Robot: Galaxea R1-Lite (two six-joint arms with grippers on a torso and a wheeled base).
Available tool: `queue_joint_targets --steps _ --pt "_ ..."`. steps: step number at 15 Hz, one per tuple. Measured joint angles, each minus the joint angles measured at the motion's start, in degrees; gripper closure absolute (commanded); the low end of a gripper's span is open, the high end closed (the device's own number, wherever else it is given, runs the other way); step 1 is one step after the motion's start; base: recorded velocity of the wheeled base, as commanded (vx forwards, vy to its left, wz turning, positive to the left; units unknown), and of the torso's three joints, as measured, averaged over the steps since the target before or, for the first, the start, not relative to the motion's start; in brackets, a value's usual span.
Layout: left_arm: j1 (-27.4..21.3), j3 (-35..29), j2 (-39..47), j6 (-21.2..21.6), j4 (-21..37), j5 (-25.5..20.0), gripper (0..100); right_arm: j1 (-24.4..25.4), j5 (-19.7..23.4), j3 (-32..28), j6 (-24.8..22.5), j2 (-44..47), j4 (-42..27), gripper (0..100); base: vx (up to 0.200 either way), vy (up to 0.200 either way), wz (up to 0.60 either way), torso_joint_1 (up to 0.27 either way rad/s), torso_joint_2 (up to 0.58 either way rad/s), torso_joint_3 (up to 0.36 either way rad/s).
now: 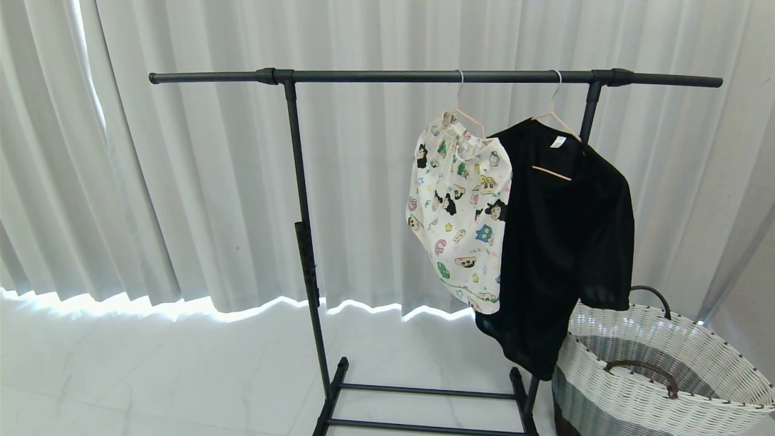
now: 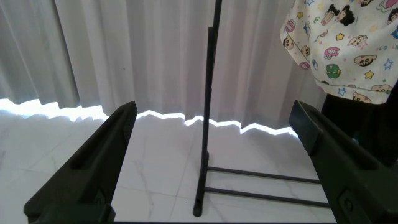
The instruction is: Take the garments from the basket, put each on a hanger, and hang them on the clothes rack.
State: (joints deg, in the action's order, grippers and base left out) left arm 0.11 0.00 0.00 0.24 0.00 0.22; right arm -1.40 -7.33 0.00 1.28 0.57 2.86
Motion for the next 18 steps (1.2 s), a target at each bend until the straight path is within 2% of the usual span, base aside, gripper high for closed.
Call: queue_joint_targets --steps 2,5,11,14,18 --pt "0.00 0.00 0.00 0.02 0.00 0.02 0 0.00 0.02 0.00 1.26 0.00 -0.11 0 0.000 0.000 0.00 0.000 0.00 0.000" --pt "0.02 0.00 0.00 0.00 0.00 0.02 0 0.00 0.00 0.00 8.00 0.02 -0.40 0 0.000 0.000 0.00 0.000 0.00 0.000" --pt "0.00 0.00 0.00 0.02 0.02 0.02 0 0.00 0.57 0.00 7.28 0.05 -0.49 0 0.000 0.000 0.00 0.000 0.00 0.000" --pt "0.02 0.00 0.00 0.02 0.00 0.00 0 0.00 4.16 0.00 4.19 0.05 -2.49 0 0.000 0.000 0.00 0.000 0.00 0.000" --pt "0.00 0.00 0.00 0.02 0.00 0.02 0 1.62 4.86 0.00 3.83 0.44 -2.66 0 0.000 0.000 0.00 0.000 0.00 0.000"
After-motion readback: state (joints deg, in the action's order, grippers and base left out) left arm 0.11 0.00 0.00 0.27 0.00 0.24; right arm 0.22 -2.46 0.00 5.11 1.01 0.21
